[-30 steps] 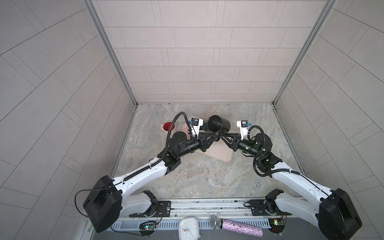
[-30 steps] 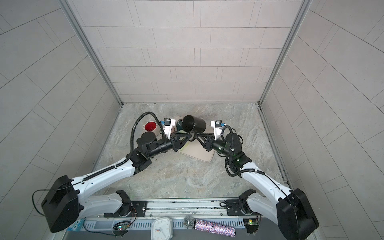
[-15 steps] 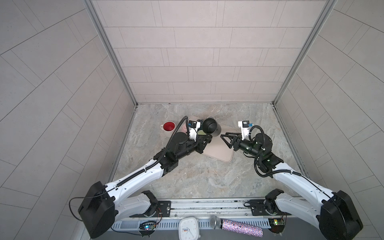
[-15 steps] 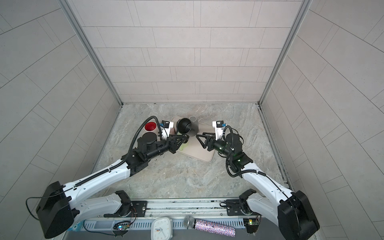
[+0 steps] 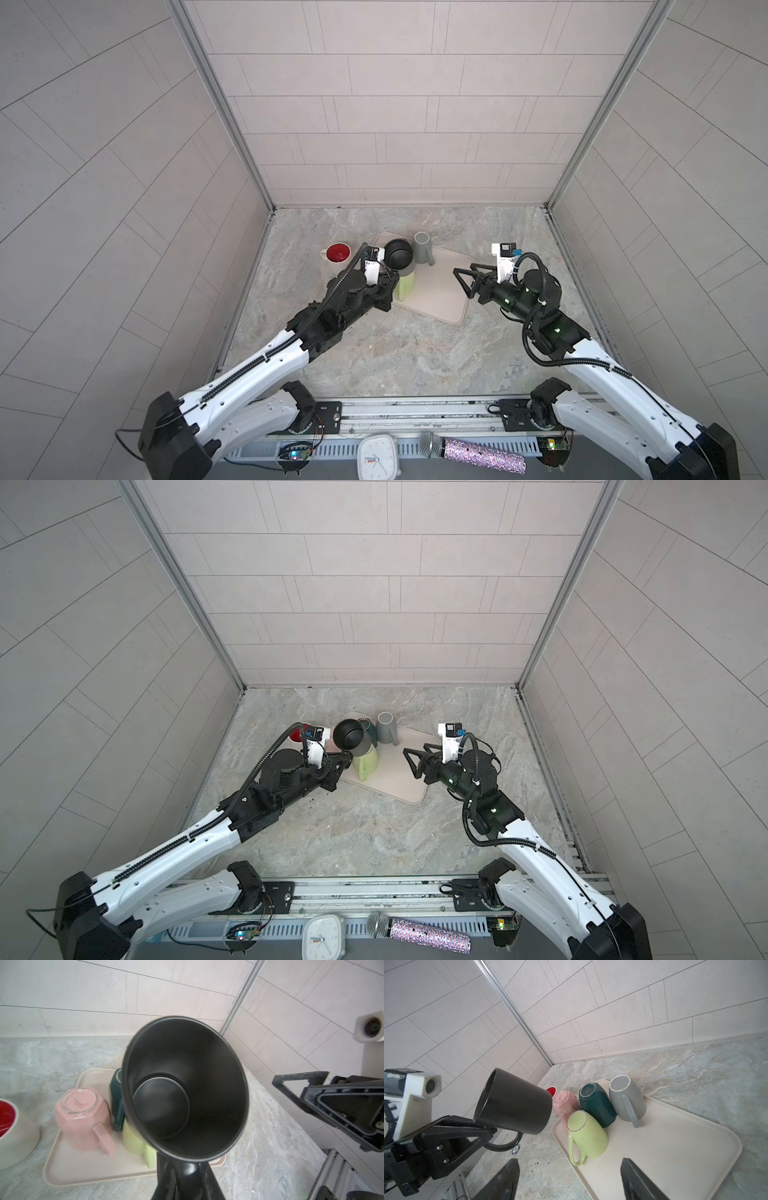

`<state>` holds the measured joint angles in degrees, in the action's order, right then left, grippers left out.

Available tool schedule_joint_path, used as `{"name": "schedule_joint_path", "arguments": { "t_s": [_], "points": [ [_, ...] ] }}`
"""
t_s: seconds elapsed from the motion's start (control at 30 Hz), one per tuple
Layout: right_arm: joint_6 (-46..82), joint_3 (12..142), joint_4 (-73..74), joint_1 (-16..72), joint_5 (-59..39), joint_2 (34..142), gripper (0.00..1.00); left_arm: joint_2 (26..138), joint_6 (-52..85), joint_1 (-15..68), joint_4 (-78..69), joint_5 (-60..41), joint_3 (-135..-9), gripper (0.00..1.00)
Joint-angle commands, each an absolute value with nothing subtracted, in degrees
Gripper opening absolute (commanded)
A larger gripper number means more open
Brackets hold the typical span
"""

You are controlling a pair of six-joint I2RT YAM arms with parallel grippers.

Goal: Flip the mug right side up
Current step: 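Open the right gripper and withdraw it while the left gripper carries the mug, then lower the upright dark grey mug beside the white red-lined mug with the left gripper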

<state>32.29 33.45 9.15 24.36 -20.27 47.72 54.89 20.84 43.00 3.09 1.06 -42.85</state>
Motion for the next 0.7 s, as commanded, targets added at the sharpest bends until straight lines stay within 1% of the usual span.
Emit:
{"name": "schedule_joint_path", "arguments": {
  "t_s": [0.0, 0.2, 0.4, 0.67],
  "points": [
    [30.38, 35.10, 5.06, 24.16, -18.68, 47.50, 0.79, 50.88, 17.87, 42.30, 5.43, 8.09, -46.64, 0.00],
    [29.09, 35.08, 3.60, 24.04, -19.29, 47.92, 0.80, 49.09, 18.31, 39.62, 12.99, 14.34, -47.31, 0.00],
    [28.16, 37.10, 0.55, 23.95, -18.82, 47.44, 0.80, 48.98, 20.85, 34.49, 16.40, 14.01, -46.68, 0.00],
    [28.57, 34.00, -0.38, 23.97, -20.26, 44.31, 0.80, 47.95, 21.10, 26.03, 17.37, 15.49, -44.21, 0.00]
  ]
}}
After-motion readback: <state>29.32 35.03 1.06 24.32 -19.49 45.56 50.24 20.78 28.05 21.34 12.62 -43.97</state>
